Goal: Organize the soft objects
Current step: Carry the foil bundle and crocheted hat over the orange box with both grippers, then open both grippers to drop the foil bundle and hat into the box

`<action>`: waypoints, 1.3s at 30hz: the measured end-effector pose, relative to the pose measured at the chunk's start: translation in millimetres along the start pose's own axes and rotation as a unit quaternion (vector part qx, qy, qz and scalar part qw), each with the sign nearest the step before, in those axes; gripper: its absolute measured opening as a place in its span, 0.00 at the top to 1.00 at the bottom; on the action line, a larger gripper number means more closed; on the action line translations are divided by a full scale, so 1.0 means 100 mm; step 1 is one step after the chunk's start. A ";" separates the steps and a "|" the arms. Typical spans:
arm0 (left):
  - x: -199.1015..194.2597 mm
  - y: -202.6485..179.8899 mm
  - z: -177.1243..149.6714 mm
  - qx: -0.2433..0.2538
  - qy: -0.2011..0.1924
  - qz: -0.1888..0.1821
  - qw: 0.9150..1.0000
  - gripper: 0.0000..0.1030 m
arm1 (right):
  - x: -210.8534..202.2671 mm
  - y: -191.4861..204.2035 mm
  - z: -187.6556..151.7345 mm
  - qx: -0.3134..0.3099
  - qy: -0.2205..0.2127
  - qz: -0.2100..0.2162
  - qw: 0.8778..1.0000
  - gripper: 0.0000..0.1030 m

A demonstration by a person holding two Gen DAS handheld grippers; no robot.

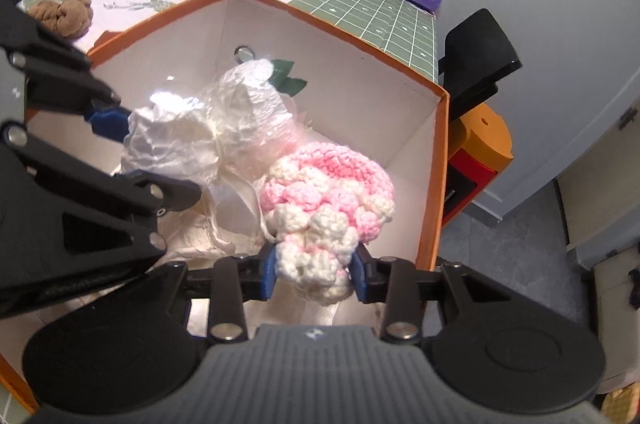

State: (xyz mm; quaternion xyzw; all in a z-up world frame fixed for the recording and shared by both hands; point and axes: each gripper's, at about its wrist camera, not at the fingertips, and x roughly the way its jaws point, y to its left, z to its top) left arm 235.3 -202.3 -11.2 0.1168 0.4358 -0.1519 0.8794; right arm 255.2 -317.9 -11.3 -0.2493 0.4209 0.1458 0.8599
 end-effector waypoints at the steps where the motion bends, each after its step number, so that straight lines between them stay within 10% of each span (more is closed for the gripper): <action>1: 0.01 -0.01 0.01 0.001 0.006 0.005 1.000 0.62 | 0.00 0.00 0.01 -0.002 0.001 0.000 1.000 0.63; 12: -0.10 0.01 0.06 -0.008 0.015 0.010 1.000 0.38 | -0.09 0.04 0.04 -0.047 0.023 -0.013 0.999 0.47; 23: -0.51 0.11 0.05 -0.036 -0.003 -0.024 0.999 0.39 | -0.49 0.13 0.16 -0.087 0.030 -0.041 0.995 0.31; 39: -1.34 0.55 -0.49 -0.092 -0.136 0.005 0.987 0.39 | -1.34 0.49 0.06 0.002 -0.095 -0.061 0.994 0.19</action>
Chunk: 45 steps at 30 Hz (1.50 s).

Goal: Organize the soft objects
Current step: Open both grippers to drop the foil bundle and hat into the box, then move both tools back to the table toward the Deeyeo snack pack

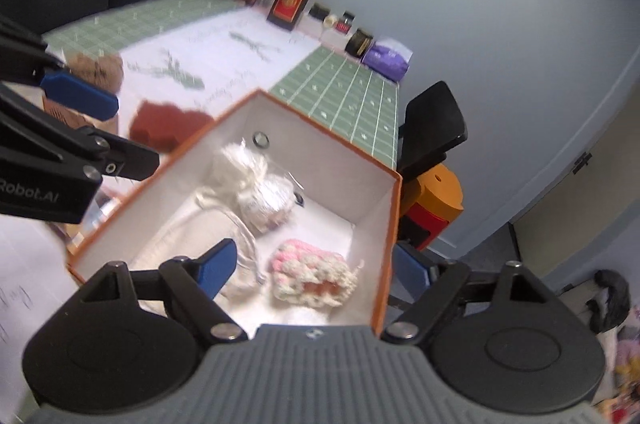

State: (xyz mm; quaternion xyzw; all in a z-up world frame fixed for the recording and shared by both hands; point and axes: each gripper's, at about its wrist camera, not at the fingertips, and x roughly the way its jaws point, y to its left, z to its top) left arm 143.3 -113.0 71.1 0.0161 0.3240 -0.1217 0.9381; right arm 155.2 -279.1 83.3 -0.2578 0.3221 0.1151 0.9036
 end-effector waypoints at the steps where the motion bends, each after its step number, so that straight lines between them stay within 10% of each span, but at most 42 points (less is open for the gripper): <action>1: -0.07 0.03 -0.03 -0.003 -0.013 0.007 1.000 0.39 | -0.05 0.05 -0.02 0.014 -0.011 0.004 1.000 0.19; 13: -0.63 0.51 -0.68 -0.040 -0.098 0.035 0.994 0.39 | -0.48 0.96 -0.41 0.138 -0.130 0.020 0.982 0.19; 25: -0.69 1.14 -1.45 -0.089 -0.063 0.081 0.991 0.39 | -0.49 1.67 -0.67 0.176 -0.139 0.064 0.972 0.19; 45: -0.48 1.52 -1.70 -0.071 -0.011 0.076 0.994 0.39 | 0.05 2.31 -0.42 0.042 -0.094 0.080 0.991 0.29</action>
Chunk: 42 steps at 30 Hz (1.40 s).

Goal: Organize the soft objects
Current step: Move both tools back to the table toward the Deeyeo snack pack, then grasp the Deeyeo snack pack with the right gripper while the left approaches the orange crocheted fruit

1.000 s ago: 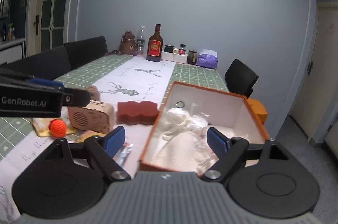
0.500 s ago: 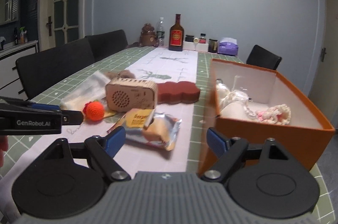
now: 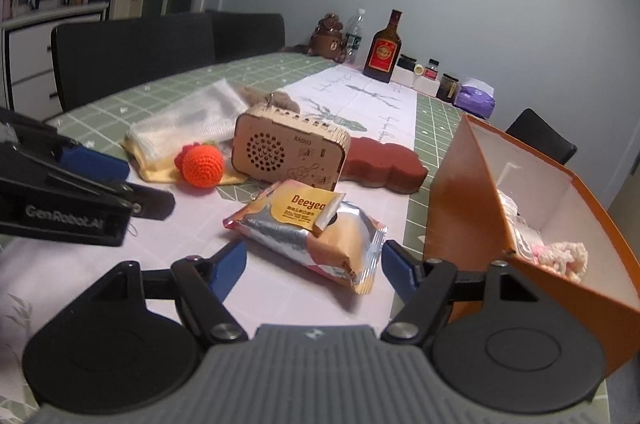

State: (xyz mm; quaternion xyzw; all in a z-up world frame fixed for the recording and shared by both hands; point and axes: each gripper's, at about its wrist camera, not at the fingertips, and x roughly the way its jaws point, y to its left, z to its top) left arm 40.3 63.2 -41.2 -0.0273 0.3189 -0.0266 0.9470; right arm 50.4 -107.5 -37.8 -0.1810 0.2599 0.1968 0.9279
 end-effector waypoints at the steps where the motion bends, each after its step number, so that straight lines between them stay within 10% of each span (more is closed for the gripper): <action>1: 0.03 0.03 0.01 -0.001 0.003 0.004 1.000 0.39 | 0.06 0.00 0.01 -0.007 0.005 0.003 1.000 0.28; 12: 0.29 0.17 0.14 0.004 0.027 0.013 1.000 0.39 | 0.68 -0.10 0.14 -0.086 0.070 0.028 0.993 0.14; 26: 0.47 0.38 0.22 0.013 0.031 0.054 0.998 0.39 | 1.09 -0.21 0.22 -0.029 0.098 0.089 0.991 0.02; 42: 0.41 0.28 0.19 0.015 0.030 0.033 0.999 0.39 | 0.61 -0.16 0.38 0.051 0.100 0.156 0.981 0.10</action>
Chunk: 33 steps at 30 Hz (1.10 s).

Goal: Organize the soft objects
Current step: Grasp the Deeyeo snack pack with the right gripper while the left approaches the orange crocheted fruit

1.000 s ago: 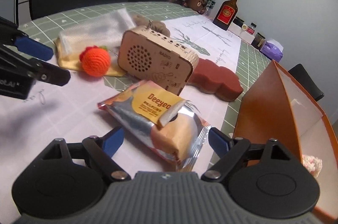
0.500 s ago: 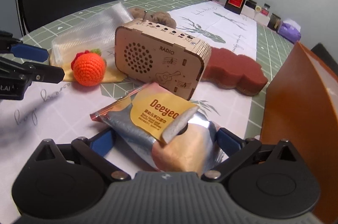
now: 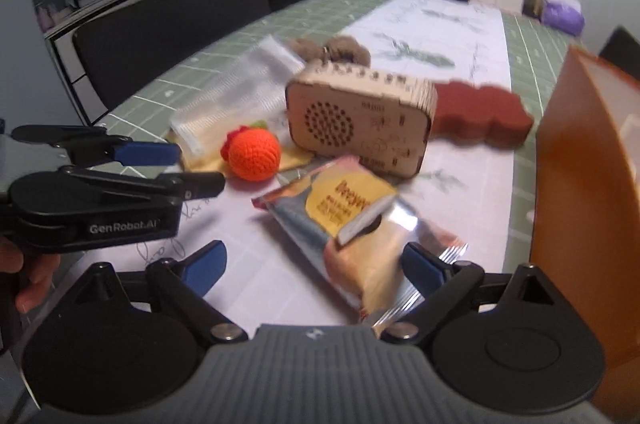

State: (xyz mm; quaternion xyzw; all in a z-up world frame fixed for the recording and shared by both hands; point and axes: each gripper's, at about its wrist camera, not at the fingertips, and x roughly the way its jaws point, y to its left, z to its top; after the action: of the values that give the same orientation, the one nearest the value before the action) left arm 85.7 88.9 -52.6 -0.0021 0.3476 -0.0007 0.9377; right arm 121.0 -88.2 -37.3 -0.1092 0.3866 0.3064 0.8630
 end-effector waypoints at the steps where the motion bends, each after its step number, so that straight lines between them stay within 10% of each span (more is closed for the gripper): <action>1: -0.01 -0.01 0.00 0.000 0.000 -0.001 1.000 0.39 | -0.01 -0.01 0.02 -0.017 -0.008 -0.013 1.000 0.09; 33: 0.21 -0.04 0.14 -0.025 0.003 -0.017 1.000 0.38 | 0.29 -0.08 0.00 -0.023 0.006 0.026 0.999 0.19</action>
State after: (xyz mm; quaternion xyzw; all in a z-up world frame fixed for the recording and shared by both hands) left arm 111.2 85.1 -55.7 -0.0318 0.3503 -0.0078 0.9360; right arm 140.6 -82.2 -59.0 -0.1208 0.3875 0.3371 0.8495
